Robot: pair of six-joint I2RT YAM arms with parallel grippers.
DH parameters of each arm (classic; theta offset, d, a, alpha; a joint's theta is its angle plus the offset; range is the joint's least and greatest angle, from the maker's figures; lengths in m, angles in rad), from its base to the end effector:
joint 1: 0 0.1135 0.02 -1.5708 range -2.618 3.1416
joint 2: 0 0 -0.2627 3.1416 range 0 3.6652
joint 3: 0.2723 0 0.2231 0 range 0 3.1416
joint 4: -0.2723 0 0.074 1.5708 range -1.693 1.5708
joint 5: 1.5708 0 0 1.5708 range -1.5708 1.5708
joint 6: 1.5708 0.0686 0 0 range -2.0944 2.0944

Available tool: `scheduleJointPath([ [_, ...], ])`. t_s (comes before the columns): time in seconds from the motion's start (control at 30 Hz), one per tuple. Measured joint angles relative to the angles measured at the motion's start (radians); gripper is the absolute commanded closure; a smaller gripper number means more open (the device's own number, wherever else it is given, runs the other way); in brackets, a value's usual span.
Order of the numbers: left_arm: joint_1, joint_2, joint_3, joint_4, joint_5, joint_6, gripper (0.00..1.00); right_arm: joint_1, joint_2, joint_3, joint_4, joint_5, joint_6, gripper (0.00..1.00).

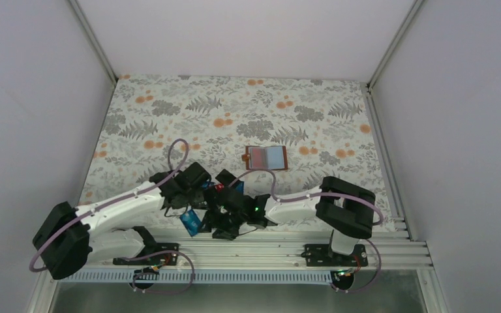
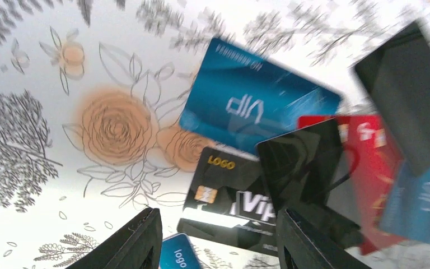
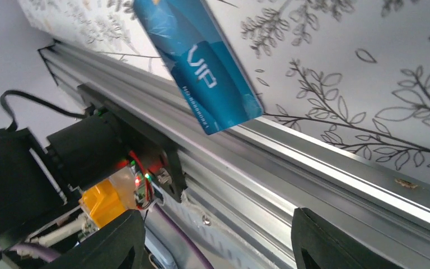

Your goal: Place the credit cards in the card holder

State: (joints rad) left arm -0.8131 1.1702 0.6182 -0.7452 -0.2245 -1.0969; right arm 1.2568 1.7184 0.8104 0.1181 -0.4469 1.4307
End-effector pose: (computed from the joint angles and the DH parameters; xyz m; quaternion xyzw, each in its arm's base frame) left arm 0.1280 -0.1130 0.1582 -0.1543 0.9724 -0.0465 0.1689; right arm 0.0749 0.3266 0.1444 0.0057 -0.9057 -0.4077 0.1161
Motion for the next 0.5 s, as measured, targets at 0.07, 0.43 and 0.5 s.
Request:
scheduleJointPath([
  [0.07,0.019,-0.032,0.034,-0.024,-0.001,0.03,0.47,0.02,0.016,0.002,0.008,0.03,0.049,0.35],
  [0.43,0.082,-0.172,0.188,-0.132,-0.027,0.163,0.47,0.096,0.144,0.092,0.093,0.16,0.233,0.39],
  [0.5,0.083,-0.185,0.193,-0.146,-0.027,0.173,0.47,0.108,0.169,0.116,0.109,0.174,0.253,0.39],
])
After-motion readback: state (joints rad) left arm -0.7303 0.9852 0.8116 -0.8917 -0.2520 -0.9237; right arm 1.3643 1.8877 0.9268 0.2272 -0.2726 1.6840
